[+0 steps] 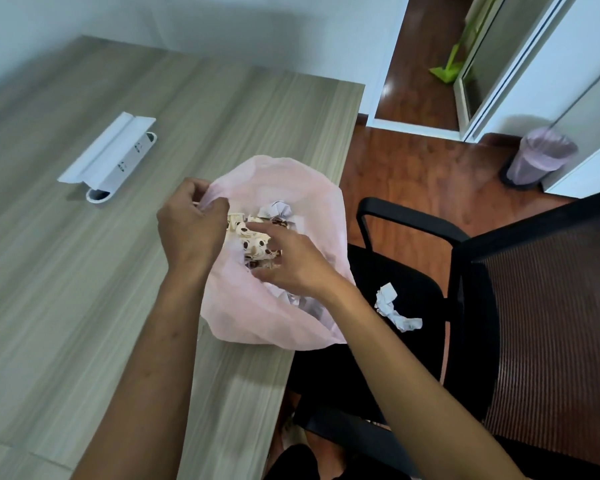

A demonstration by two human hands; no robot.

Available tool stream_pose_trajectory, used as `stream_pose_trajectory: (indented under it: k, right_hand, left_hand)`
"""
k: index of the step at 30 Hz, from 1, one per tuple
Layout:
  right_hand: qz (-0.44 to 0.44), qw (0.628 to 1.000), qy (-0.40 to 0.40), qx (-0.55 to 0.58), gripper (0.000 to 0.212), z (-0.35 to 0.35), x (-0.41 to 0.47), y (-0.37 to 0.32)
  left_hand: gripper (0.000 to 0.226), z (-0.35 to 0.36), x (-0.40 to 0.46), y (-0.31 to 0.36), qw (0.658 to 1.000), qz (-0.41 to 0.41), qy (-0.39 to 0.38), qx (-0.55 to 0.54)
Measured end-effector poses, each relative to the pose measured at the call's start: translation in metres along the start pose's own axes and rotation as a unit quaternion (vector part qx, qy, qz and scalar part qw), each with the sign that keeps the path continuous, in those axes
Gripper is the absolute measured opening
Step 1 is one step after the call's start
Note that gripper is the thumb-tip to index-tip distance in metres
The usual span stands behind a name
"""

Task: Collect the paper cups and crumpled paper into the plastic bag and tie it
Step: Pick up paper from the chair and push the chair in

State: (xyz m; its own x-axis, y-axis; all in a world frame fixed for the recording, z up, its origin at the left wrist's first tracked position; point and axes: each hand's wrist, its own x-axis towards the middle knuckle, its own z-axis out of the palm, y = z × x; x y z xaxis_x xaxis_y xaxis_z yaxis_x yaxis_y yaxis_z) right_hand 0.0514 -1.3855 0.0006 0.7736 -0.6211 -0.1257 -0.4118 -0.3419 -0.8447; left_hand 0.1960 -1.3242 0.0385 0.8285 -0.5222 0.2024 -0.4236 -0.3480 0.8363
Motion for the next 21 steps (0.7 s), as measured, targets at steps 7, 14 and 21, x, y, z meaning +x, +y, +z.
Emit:
stream_pose_trajectory:
  k: [7, 14, 21]
  right_hand:
    - [0.07, 0.938, 0.327, 0.093, 0.014, -0.044, -0.031, 0.051]
    - [0.233, 0.863, 0.444, 0.065, 0.01, -0.037, -0.048, 0.167]
    - [0.438, 0.857, 0.265, -0.054, 0.046, 0.009, -0.067, 0.291]
  left_hand:
    - [0.006, 0.02, -0.001, 0.008, 1.0, -0.008, -0.024, 0.008]
    - [0.007, 0.052, -0.014, 0.005, 0.998, -0.001, -0.054, 0.026]
    - [0.005, 0.078, -0.022, -0.013, 0.997, 0.019, -0.079, 0.015]
